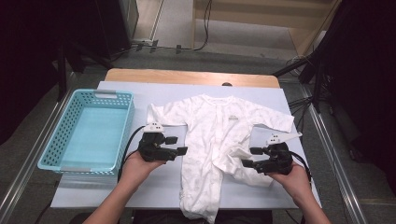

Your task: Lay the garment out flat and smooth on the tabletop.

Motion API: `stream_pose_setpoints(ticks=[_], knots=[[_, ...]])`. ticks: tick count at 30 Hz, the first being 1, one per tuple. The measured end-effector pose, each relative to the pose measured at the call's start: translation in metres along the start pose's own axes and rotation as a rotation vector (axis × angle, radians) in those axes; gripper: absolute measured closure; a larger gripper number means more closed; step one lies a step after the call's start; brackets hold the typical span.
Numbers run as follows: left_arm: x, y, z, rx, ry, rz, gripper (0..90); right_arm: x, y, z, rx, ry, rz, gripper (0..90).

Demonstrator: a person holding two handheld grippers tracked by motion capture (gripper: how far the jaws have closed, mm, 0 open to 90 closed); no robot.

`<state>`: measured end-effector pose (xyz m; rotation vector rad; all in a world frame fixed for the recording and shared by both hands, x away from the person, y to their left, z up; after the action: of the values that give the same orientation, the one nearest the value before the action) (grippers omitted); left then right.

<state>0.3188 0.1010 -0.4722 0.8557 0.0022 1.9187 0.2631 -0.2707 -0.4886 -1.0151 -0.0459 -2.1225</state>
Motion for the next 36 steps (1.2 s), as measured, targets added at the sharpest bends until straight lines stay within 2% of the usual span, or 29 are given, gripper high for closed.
stream_pose_setpoints(ticks=[5, 7, 9, 11, 19, 31, 36], knots=[[-0.005, -0.001, 0.003, -0.003, -0.01, -0.001, 34.1, 0.005, -0.003, -0.006, 0.007, -0.003, -0.02, 28.4], [-0.006, -0.003, 0.004, -0.003, -0.007, -0.003, 34.1, 0.01, -0.006, -0.007, 0.027, 0.007, -0.063, 31.3], [-0.007, -0.004, 0.006, 0.002, -0.005, -0.005, 34.1, 0.014, -0.008, -0.01, 0.015, 0.022, -0.063, 32.9], [-0.007, -0.005, 0.007, 0.006, -0.004, -0.004, 34.1, 0.015, -0.012, -0.015, 0.005, 0.012, -0.056, 33.6], [-0.011, -0.004, 0.009, -0.002, -0.008, -0.011, 34.1, 0.011, -0.025, -0.027, 0.022, -0.032, -0.033, 36.3], [-0.012, -0.003, 0.009, -0.003, -0.012, -0.01, 34.1, -0.011, -0.04, -0.027, 0.076, -0.095, 0.006, 40.5], [-0.012, -0.002, 0.009, -0.004, -0.013, -0.01, 34.2, -0.016, -0.039, -0.026, 0.064, -0.098, 0.009, 40.5]])
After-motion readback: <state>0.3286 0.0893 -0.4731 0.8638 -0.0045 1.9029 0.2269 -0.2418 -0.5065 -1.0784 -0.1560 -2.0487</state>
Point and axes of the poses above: each handheld gripper's, and its own axes: x roughly backward along the jaws, z roughly out of its top, y roughly to its right, the point moved 2 cm from there along -x, roughly forward along the jaws, and after that the axes turned 2 degrees about -z, right-handed, at the moved point
